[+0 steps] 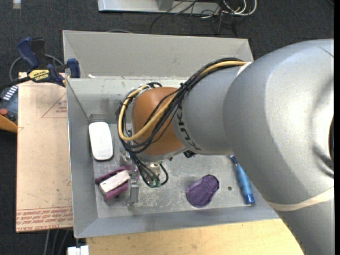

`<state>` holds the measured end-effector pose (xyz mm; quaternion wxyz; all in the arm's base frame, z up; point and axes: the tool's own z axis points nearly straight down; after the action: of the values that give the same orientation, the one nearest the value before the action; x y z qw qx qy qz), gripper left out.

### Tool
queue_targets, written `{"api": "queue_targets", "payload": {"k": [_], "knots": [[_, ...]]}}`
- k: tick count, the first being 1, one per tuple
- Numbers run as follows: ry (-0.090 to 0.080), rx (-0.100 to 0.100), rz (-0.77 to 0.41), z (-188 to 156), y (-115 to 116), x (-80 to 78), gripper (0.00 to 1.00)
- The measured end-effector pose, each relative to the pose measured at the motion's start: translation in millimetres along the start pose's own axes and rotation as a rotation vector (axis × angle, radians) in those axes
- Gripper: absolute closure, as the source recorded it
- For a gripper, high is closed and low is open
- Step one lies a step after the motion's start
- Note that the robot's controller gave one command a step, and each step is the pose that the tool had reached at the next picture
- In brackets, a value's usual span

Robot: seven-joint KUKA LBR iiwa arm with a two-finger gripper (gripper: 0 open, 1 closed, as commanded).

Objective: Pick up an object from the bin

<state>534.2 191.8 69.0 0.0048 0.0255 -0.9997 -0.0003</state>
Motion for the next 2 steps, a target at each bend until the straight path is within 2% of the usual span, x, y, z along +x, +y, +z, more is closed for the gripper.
{"api": "queue_targets", "payload": {"k": [1, 2], "knots": [[-0.012, -0.001, -0.320, -0.6, 56.4, -4.5, 1.00], [-0.012, -0.001, -0.319, -0.6, 56.1, -4.6, 1.00]]}}
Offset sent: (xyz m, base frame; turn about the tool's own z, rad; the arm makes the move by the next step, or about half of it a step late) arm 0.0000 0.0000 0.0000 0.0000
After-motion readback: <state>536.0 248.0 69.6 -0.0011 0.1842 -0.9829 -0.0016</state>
